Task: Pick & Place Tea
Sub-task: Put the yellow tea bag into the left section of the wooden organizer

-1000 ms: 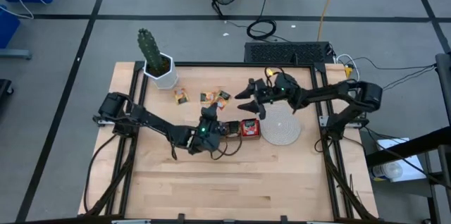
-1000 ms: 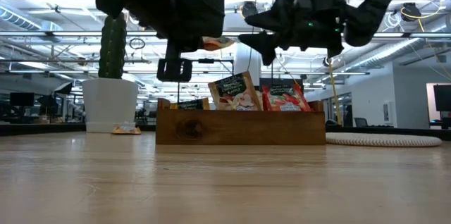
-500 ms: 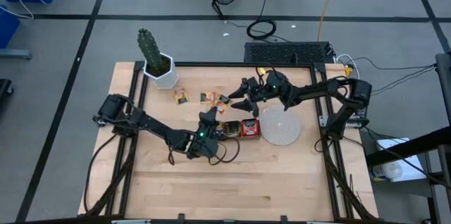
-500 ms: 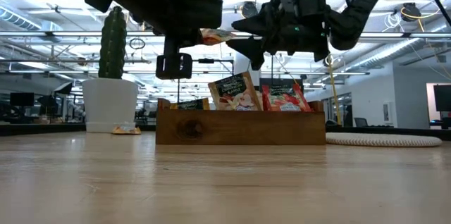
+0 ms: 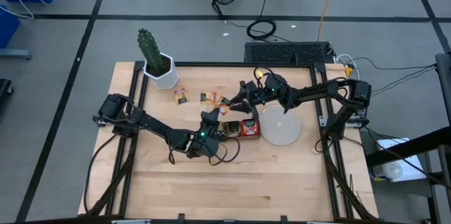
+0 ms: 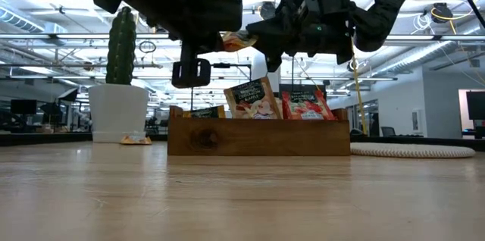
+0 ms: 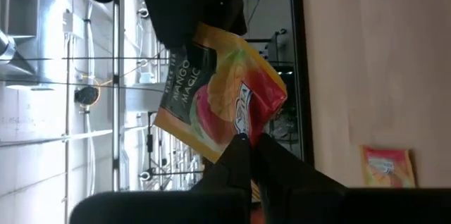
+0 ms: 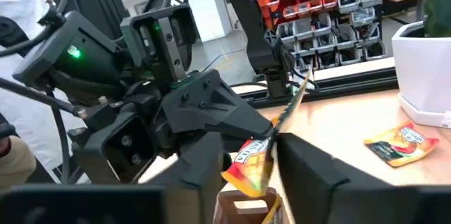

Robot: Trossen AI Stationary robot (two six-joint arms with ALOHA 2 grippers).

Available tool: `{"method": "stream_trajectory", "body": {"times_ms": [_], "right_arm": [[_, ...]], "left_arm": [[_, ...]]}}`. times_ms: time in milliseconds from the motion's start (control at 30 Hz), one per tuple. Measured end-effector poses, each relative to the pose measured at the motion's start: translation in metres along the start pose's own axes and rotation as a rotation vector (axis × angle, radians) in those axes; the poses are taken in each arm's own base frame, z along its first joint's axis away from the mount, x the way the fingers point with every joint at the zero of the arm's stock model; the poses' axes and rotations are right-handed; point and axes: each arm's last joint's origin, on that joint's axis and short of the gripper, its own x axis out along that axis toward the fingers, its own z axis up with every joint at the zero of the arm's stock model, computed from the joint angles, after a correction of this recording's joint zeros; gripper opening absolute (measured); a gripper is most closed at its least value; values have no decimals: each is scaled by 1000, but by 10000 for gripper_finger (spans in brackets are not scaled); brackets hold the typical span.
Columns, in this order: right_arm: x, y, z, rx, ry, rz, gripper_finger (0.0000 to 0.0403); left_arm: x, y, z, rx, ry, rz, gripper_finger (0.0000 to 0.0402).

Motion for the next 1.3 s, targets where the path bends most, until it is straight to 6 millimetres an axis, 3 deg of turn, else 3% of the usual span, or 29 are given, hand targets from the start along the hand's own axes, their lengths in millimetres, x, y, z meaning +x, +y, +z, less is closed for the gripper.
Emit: {"method": "stream_trajectory", "body": {"times_ms": [167, 267, 400, 567, 700, 833, 1000, 1133, 1300], "right_arm": [[0, 0, -2, -21, 14, -5, 16], [0, -1, -2, -27, 13, -8, 3], [-1, -1, -1, -28, 12, -11, 1], [-4, 2, 8, -59, -10, -33, 0], [-9, 9, 20, -95, -35, -41, 0], [-9, 24, 30, -142, 35, -88, 0], [18, 57, 31, -260, 261, -141, 0], [45, 78, 19, -372, 369, -151, 0], [76, 76, 2, -420, 391, -160, 0]], "left_arm": [[0, -1, 2, -45, -53, -34, 19], [0, -1, 3, -130, -90, -62, 51], [-7, 7, 4, -390, -110, -68, 102], [-33, 49, -4, -645, -270, -187, 177], [-48, 83, -34, -797, -352, -354, 222], [-53, 98, -78, -944, -358, -442, 233], [-50, 91, -127, -1132, -363, -416, 215], [-44, 75, -152, -1296, -402, -373, 194], [-39, 54, -170, -1392, -434, -317, 174]]}}
